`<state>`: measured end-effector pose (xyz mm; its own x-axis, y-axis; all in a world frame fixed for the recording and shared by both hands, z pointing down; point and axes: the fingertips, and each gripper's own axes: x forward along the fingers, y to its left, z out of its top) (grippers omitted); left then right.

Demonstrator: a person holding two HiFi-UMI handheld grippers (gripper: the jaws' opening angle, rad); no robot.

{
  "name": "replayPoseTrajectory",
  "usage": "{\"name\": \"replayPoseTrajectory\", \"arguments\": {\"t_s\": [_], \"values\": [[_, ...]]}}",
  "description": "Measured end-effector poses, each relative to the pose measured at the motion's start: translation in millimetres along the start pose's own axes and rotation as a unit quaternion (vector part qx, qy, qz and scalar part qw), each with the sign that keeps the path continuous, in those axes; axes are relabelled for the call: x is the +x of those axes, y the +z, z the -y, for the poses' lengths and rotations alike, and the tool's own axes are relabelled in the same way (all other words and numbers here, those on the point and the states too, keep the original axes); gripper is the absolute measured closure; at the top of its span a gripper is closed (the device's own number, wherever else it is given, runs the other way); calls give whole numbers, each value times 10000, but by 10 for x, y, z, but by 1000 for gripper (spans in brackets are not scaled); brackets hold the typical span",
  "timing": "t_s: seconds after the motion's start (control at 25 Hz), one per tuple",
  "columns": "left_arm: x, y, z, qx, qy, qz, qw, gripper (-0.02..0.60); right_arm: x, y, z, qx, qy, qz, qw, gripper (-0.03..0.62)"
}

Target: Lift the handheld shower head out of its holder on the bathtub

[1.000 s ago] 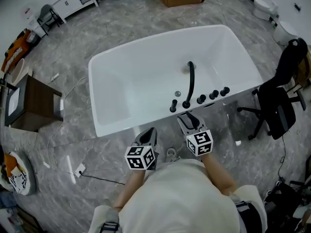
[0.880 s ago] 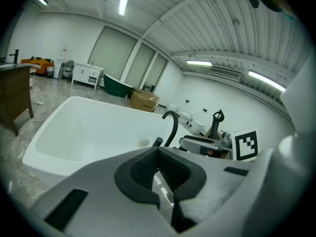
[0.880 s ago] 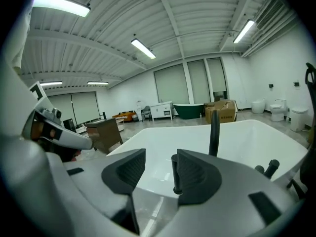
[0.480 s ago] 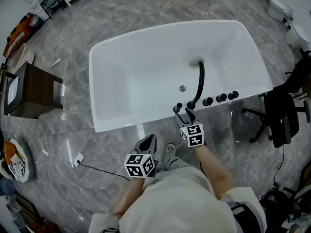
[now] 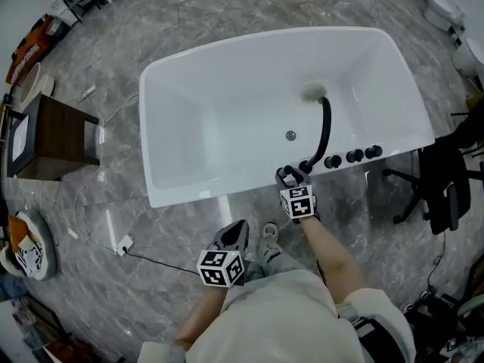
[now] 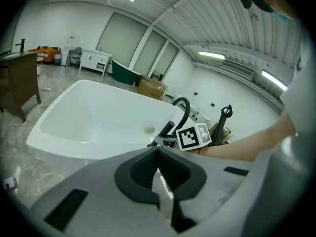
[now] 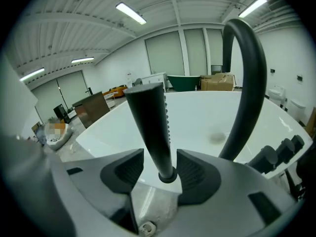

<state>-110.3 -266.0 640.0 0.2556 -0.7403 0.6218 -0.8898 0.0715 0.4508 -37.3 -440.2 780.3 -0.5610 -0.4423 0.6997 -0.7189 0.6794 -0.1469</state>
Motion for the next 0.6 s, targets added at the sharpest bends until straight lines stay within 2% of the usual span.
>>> {"name": "replayPoseTrajectory", "arguments": {"t_s": [0.16,0.28,0.48,0.6], "values": [[14,-44,-52,-60,-9,-31,10000,561,118,-27,25,-179,-73,-98,9998,387],[16,-43,-81,-101,3,-11,9999,561,149,-27,26,-346,-87,-121,9993,448],[-55,-52,-95,-57,-48,-30,10000,561,97,40,29,-346,-425,62,9985,451],[-94,-77,-74,-11,-105,-57,9999,561,7,51,-47,-438,-443,7,9981,451]]}}
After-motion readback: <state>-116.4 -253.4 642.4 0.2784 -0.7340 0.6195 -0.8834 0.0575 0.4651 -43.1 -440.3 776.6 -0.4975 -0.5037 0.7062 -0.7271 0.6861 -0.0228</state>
